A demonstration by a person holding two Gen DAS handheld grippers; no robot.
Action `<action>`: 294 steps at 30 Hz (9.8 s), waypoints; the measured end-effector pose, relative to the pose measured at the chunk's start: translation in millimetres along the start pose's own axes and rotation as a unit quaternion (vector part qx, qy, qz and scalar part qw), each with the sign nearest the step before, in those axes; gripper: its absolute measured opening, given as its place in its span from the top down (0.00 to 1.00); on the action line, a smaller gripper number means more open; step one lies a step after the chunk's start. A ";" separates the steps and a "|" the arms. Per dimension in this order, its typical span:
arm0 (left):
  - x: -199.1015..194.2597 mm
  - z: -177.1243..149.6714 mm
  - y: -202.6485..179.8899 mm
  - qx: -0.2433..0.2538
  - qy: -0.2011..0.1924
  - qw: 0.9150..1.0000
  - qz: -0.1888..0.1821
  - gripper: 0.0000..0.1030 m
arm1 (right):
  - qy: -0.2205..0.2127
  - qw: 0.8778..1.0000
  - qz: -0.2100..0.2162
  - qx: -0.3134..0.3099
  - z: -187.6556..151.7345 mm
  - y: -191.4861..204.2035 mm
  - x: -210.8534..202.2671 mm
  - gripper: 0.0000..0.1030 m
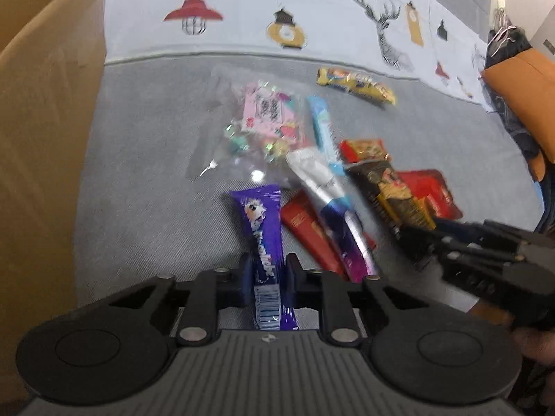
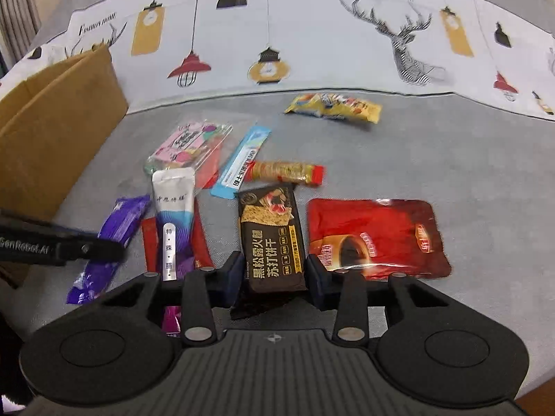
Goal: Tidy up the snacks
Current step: 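Grasp the purple candy bar with the left tool while the right tool grasps the dark biscuit pack, then carry both snacks over the box and open both tools to drop them, then grasp the red square packet with the left tool while the right tool grasps the white-purple tube pouch, then carry both snacks into the box and open both tools to release them, then grasp the clear candy bag with the left tool while the right tool grasps the small red-yellow packet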
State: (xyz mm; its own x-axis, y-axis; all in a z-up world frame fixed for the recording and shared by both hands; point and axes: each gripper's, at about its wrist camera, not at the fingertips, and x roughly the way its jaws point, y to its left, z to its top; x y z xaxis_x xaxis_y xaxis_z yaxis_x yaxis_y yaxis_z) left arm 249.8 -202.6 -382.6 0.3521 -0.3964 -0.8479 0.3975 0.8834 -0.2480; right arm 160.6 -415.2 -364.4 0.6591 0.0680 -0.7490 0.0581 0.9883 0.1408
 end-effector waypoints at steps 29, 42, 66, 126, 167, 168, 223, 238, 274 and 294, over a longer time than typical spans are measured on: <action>-115.4 -10.7 -8.1 0.010 -0.077 0.997 -0.028 0.86 | -0.069 0.997 -0.036 0.029 9.8 60.3 -68.2 0.60; -296.7 -27.2 53.7 -0.020 -0.267 0.963 0.034 0.86 | -0.171 0.983 0.061 -0.033 62.9 206.2 -180.6 0.60; -221.1 -3.8 217.9 -0.102 -0.187 0.970 0.115 0.86 | -0.097 0.987 0.071 -0.110 92.8 342.6 -82.6 0.60; 24.9 9.3 -17.1 -0.007 -0.003 0.997 -0.077 0.84 | 0.029 0.997 0.068 0.024 -20.0 41.9 8.4 0.60; 60.2 29.9 -87.7 0.090 -0.037 0.995 0.027 0.53 | 0.012 0.999 -0.026 0.045 -24.5 -3.5 4.9 0.79; 58.7 31.5 -81.9 0.081 -0.033 0.996 0.019 0.56 | 0.009 0.999 -0.026 0.042 -24.5 -2.4 6.0 0.78; -308.5 6.1 62.8 -0.045 -0.309 0.950 -0.001 0.56 | -0.193 0.976 0.099 -0.025 75.1 226.3 -183.7 0.83; -312.6 2.1 168.0 -0.098 -0.313 0.941 0.081 0.55 | -0.170 0.966 0.168 -0.093 113.3 317.4 -144.0 0.83; -212.0 1.5 185.7 -0.099 -0.155 0.978 0.101 0.00 | -0.038 0.980 0.171 -0.092 63.0 325.7 -18.3 0.02; -65.5 41.7 -41.5 0.077 -0.139 0.981 0.109 0.00 | -0.103 0.985 0.016 0.137 -0.3 13.6 -69.5 0.06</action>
State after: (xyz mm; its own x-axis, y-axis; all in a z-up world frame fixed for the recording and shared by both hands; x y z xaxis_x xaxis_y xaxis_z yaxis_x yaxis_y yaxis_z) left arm 245.6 -223.7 -297.3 0.6518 -0.2739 -0.7072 0.4031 0.9150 0.0172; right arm 115.4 -406.5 -310.6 0.8002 0.0411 -0.5983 0.2172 0.9101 0.3530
